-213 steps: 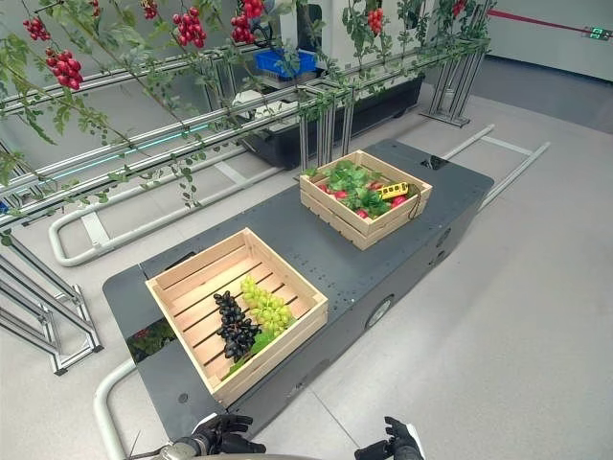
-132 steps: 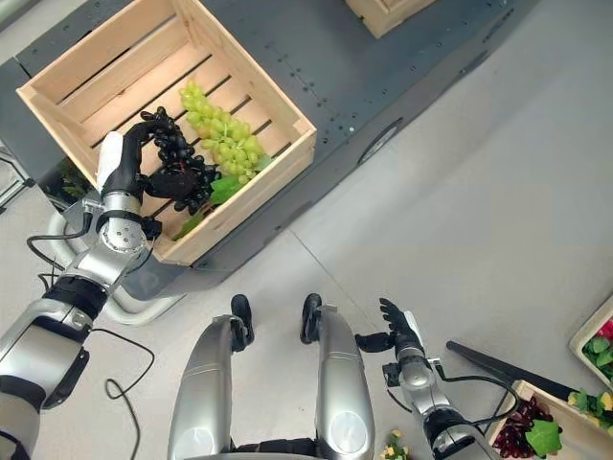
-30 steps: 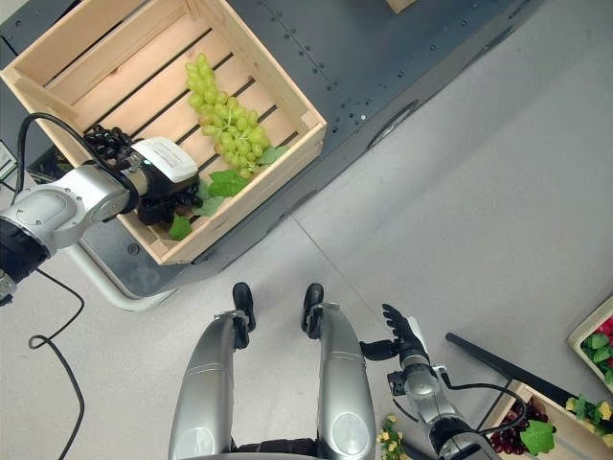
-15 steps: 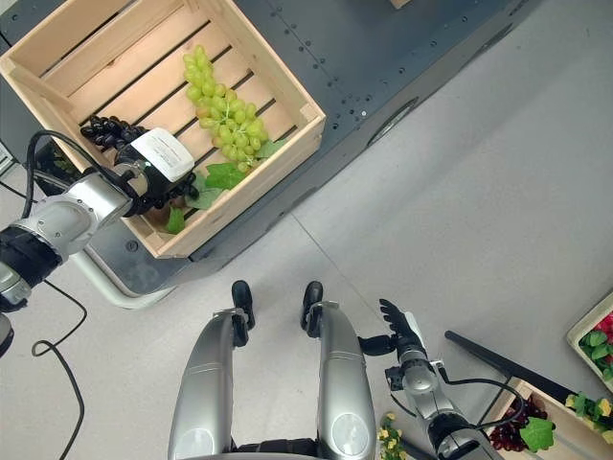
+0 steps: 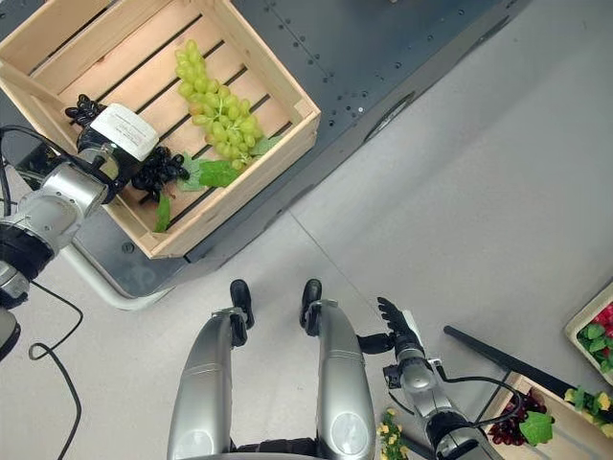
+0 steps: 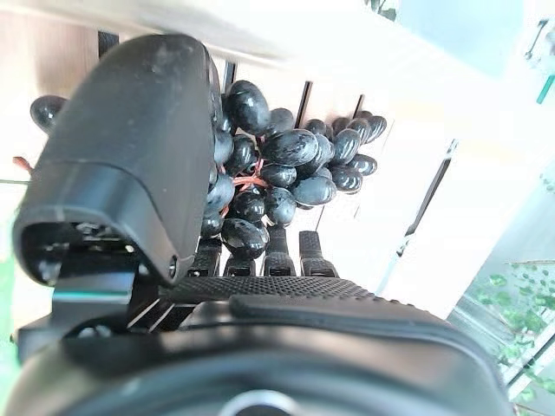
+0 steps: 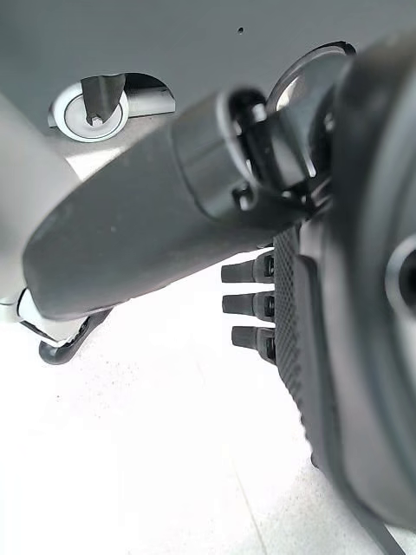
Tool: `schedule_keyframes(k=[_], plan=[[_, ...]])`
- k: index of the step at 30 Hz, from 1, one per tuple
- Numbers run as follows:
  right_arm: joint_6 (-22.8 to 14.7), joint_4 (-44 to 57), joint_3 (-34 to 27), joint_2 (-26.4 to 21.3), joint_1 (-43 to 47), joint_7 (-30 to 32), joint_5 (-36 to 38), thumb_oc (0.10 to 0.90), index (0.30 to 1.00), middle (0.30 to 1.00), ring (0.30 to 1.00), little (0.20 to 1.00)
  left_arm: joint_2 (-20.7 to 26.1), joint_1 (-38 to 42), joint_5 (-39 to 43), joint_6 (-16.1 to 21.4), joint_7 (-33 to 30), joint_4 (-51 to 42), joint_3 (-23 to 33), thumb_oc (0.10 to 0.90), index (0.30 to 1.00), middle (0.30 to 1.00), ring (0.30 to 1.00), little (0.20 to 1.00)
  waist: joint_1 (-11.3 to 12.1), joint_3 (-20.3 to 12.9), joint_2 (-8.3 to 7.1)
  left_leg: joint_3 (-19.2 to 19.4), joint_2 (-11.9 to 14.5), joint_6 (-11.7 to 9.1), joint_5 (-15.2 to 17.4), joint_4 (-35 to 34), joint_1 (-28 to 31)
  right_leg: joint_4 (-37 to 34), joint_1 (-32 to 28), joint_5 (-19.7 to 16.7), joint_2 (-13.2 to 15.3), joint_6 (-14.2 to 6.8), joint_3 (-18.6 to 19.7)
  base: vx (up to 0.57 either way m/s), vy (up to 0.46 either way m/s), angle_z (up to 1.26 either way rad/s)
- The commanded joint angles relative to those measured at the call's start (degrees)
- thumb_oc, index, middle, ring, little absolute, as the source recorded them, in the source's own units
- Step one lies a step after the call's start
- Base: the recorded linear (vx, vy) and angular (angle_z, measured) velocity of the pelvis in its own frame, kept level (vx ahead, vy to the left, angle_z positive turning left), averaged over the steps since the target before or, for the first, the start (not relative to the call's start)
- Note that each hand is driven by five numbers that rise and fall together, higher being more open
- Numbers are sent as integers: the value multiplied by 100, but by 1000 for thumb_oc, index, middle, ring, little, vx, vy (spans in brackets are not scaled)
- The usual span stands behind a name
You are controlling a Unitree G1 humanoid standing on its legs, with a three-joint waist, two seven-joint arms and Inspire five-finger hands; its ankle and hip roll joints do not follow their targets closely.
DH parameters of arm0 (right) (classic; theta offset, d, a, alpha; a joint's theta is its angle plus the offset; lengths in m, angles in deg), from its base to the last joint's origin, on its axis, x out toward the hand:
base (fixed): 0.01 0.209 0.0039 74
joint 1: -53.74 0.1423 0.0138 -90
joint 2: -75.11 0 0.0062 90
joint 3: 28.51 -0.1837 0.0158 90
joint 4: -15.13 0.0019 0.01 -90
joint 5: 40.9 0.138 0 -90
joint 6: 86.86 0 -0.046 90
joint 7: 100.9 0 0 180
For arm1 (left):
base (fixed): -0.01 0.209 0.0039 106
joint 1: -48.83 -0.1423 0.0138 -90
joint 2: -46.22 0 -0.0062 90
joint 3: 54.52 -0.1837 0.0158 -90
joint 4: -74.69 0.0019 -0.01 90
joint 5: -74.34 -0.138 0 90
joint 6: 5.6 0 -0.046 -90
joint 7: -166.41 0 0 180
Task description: Pick up the fruits from the basket on one side to the basket on the other side
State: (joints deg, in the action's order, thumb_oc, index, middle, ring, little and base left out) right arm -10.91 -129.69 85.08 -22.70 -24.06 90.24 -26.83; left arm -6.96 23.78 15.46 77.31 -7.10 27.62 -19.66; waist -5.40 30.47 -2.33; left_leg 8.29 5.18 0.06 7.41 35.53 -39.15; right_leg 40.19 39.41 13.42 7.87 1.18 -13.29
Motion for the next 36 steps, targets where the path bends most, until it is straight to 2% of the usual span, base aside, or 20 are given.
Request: schedule_keyframes(k=[1, 5, 6, 7, 8, 10, 12, 15, 21, 23, 24, 28, 32, 35, 36], plan=[[-91, 138, -19, -240, -247, 35, 202, 800, 900, 900, 900, 900, 459, -70, -139, -526, 487, 395, 497, 800, 900, 900, 900, 900, 85, -67, 36, 442, -130, 391, 131, -251, 216, -774, -212, -727, -120, -179, 115, 0, 0, 0], [-67, 169, -30, -244, -240, 58, 223, 800, 900, 900, 900, 900, 376, -120, 70, -348, 411, 530, 507, 800, 900, 900, 900, 900, 76, -67, 24, 454, -119, 391, 124, -258, 201, -769, -193, -730, -120, -183, 107, 0, 0, 0], [-64, 159, -49, -236, -209, 74, 246, 800, 900, 900, 900, 900, 283, -180, 230, -63, 218, 631, 515, 582, 573, 573, 573, 573, 73, -67, 23, 456, -121, 391, 118, -271, 197, -771, -184, -737, -120, -186, 98, 0, 0, 0], [-62, 158, -50, -235, -206, 75, 245, 800, 900, 900, 900, 900, 275, -185, 246, -28, 192, 642, 517, 582, 573, 573, 573, 573, 73, -67, 23, 456, -121, 391, 118, -271, 196, -772, -183, -737, -120, -186, 98, 0, 0, 0], [-58, 144, -63, -228, -183, 79, 243, 800, 900, 900, 900, 900, 236, -198, 373, 154, 68, 692, 506, 400, 300, 300, 300, 300, 71, -67, 24, 462, -121, 391, 111, -289, 203, -779, -184, -742, -123, -186, 99, 0, 0, 0], [-75, 131, -82, -219, -172, 88, 240, 800, 900, 900, 900, 900, 171, -261, 466, 308, -47, 721, 517, 400, 300, 300, 300, 300, 70, -67, 26, 457, -131, 395, 105, -286, 187, -765, -163, -748, -127, -190, 102, 0, 0, 0], [-65, 155, -81, -222, -156, 116, 227, 800, 900, 900, 900, 900, 167, -274, 688, 629, -407, 733, 469, 400, 300, 300, 300, 300, 55, -67, 22, 478, -126, 396, 99, -308, 199, -789, -163, -761, -139, -196, 110, 0, 0, 0], [-74, 167, -91, -230, -175, 118, 206, 800, 900, 900, 900, 900, 191, -275, 775, 743, -668, 709, 453, 400, 300, 300, 300, 300, 46, -67, 20, 502, -116, 396, 94, -324, 223, -817, -183, -770, -145, -196, 121, 0, 0, 0], [-209, 180, -94, -231, -240, 111, 246, 800, 900, 900, 900, 900, 364, -130, 1319, 1076, -1632, 495, 428, 400, 300, 300, 300, 300, 56, -67, 41, 536, -109, 419, 105, -327, 277, -800, -212, -772, -142, -193, 123, -16, -1, 0], [-217, 181, -91, -224, -247, 116, 247, 800, 900, 900, 900, 900, 376, -133, 1370, 1143, -1745, 480, 442, 400, 300, 300, 300, 300, 58, -67, 45, 537, -110, 419, 106, -326, 290, -797, -224, -770, -141, -192, 124, 0, 0, 0], [-236, 204, -128, -211, -277, 106, 224, 800, 900, 900, 900, 900, 420, -173, 1626, 1312, -2067, 412, 549, 400, 300, 300, 300, 300, 71, -67, 64, 532, -133, 422, 100, -355, 374, -805, -288, -773, -142, -195, 130, 0, 0, 0], [-249, 262, -135, -209, -312, 126, 208, 800, 900, 900, 900, 900, 436, -302, 2005, 1475, -2374, 341, 737, 400, 300, 300, 300, 300, 83, -67, 91, 531, -158, 418, 97, -392, 508, -833, -407, -760, -141, -191, 148, 0, 0, 0], [-232, 383, -150, -202, -363, 166, 211, 800, 900, 900, 900, 900, 383, -526, 2757, 1646, -2771, 242, 1116, 400, 300, 300, 300, 300, 104, -67, 117, 509, -209, 417, 89, -449, 701, -839, -573, -723, -138, -182, 179, 0, 0, 0], [-277, 487, -183, -165, -410, 180, 203, 800, 900, 900, 900, 900, 285, -753, 3526, 1795, -2961, 217, 1572, 400, 300, 300, 300, 300, 125, -67, 120, 505, -241, 431, 86, -490, 859, -828, -702, -699, -133, -172, 181, 12, -5, 0], [-281, 585, -186, -137, -472, 211, 198, 800, 900, 900, 900, 900, 208, -930, 3947, 1856, -2992, 199, 1852, 400, 300, 300, 300, 300, 144, -67, 122, 455, -271, 393, 171, -504, 1031, -811, -861, -614, -143, -225, 203, 36, -15, 1]])
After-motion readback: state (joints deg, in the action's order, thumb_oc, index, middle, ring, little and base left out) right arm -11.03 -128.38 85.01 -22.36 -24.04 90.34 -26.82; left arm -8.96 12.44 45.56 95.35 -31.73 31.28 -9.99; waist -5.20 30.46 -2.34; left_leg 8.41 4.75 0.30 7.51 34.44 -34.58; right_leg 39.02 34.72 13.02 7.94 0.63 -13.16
